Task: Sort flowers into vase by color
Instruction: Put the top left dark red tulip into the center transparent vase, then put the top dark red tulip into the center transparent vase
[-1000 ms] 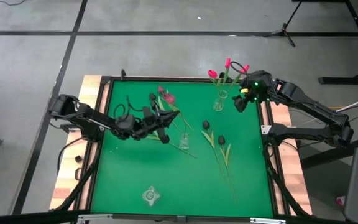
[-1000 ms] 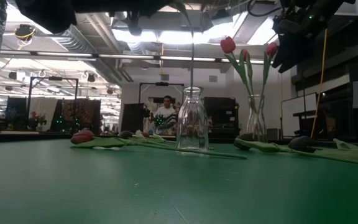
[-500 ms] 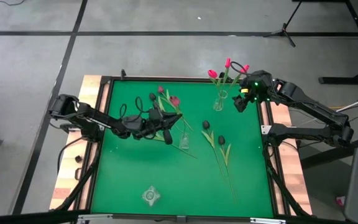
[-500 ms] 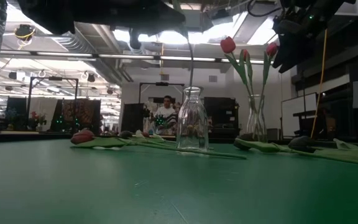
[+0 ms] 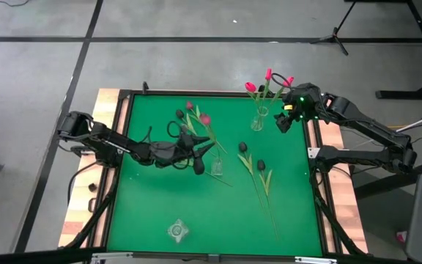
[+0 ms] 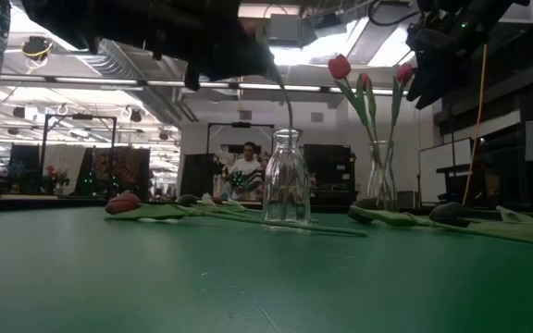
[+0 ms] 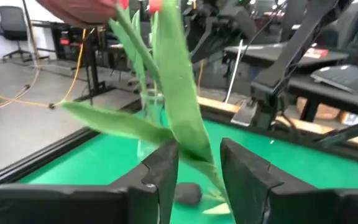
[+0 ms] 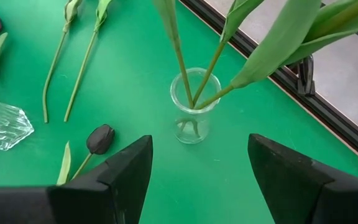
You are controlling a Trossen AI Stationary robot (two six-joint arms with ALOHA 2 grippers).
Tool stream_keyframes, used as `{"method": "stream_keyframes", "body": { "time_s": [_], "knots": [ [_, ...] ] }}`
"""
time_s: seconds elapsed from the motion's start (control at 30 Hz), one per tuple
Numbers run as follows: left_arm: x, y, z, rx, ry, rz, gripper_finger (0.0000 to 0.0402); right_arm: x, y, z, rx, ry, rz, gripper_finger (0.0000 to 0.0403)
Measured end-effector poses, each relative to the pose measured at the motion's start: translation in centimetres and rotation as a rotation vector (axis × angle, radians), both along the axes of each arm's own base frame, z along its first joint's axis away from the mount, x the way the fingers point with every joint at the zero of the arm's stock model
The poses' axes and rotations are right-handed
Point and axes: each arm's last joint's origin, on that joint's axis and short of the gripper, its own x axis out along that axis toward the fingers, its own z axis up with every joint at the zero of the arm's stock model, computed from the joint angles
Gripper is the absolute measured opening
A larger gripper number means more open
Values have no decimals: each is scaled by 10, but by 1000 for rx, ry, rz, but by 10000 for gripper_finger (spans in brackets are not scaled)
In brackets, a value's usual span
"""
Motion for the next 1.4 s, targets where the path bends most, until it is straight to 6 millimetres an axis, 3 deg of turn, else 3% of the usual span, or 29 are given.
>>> {"method": "stream_keyframes", "body": {
  "time_s": [0.17, 0.4, 0.6, 0.77, 0.97, 1.17, 1.3, 1.4],
  "knots": [
    [-8, -2, 4, 1, 56, 48, 128, 0, 0, 0, 9, -6, -12, 264],
    [-39, 6, 20, -145, 138, 118, 130, 0, 0, 0, 17, -5, -8, 264],
    [-55, 13, 17, -182, 249, 171, 131, 0, 1, 0, 26, -12, 0, 264],
    [-65, 34, 2, -252, 365, 316, 131, 1, 1, 0, 40, -27, 15, 264],
    [-68, 37, -3, -319, 421, 296, 131, 6, 9, 0, 101, -67, 117, 264],
    [-72, 28, 5, -328, 389, 240, 127, 31, 38, 5, 89, -146, 209, 264],
    [-80, 28, 19, -336, 328, 223, 124, 72, 60, -5, -5, -150, 247, 264],
    [-91, 29, 33, -346, 267, 213, 124, 106, 64, -23, -84, -128, 217, 264]
  ]
}}
